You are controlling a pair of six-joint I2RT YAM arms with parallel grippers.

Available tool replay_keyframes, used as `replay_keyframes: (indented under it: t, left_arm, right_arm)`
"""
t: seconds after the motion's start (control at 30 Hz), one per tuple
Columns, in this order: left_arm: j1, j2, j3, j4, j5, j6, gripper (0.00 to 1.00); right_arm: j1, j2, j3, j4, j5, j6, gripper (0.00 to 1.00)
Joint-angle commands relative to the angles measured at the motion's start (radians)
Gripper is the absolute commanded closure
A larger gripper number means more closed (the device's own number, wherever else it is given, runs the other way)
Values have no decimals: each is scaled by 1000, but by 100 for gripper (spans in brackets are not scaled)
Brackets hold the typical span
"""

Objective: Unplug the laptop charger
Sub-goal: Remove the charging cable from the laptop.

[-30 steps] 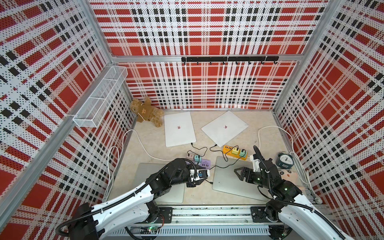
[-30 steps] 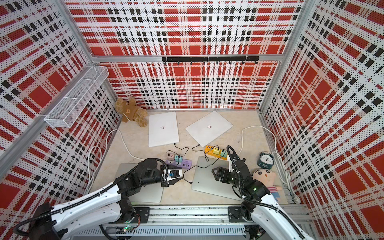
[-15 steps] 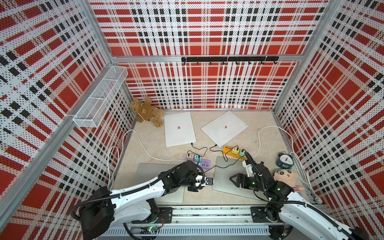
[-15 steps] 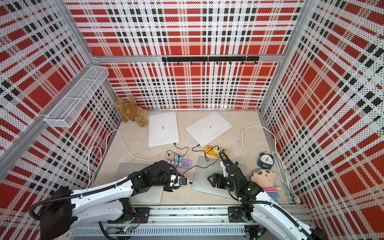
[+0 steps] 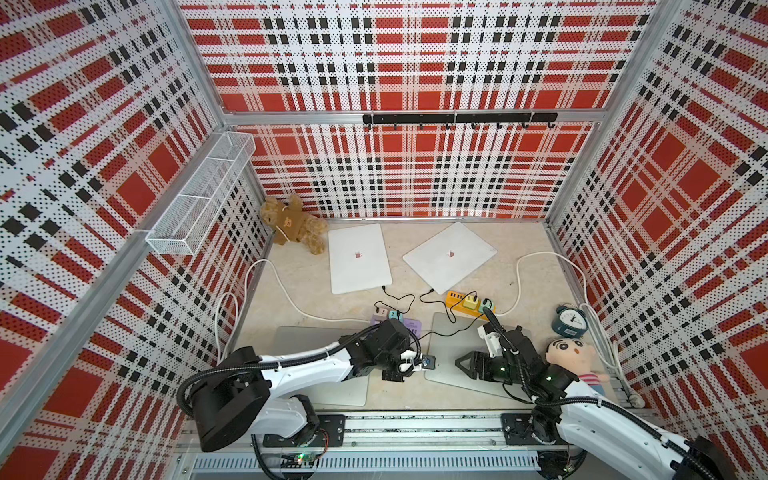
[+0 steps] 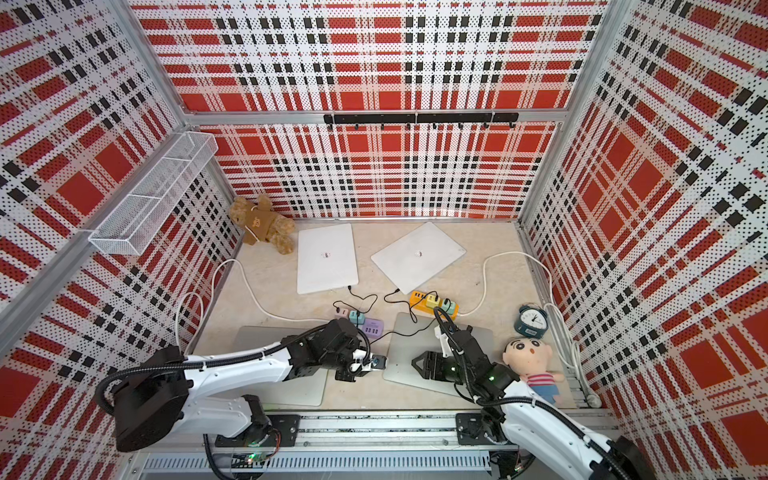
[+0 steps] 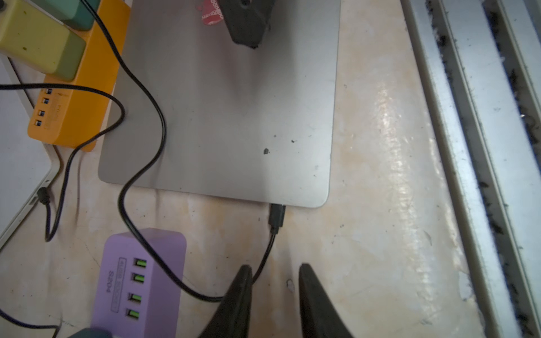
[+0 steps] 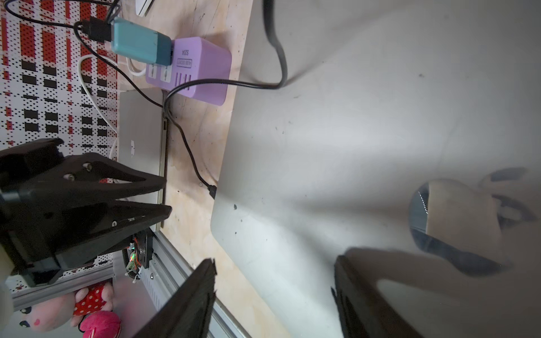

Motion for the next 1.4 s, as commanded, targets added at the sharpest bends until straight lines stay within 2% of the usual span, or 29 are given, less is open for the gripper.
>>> replay_keyframes:
  t: [0.0, 0.63, 1.37]
  left_arm:
    - [-11, 35, 39, -2, 13, 33, 68]
    - [-25, 100, 55, 29, 5, 49, 69]
    - [-26, 208, 107, 36, 11, 53, 71]
  right_arm:
    - [8, 21, -15, 57, -22, 13, 34]
    - [11, 90, -64, 166, -46, 23, 35]
    - [11, 117, -93, 169, -47, 5, 35]
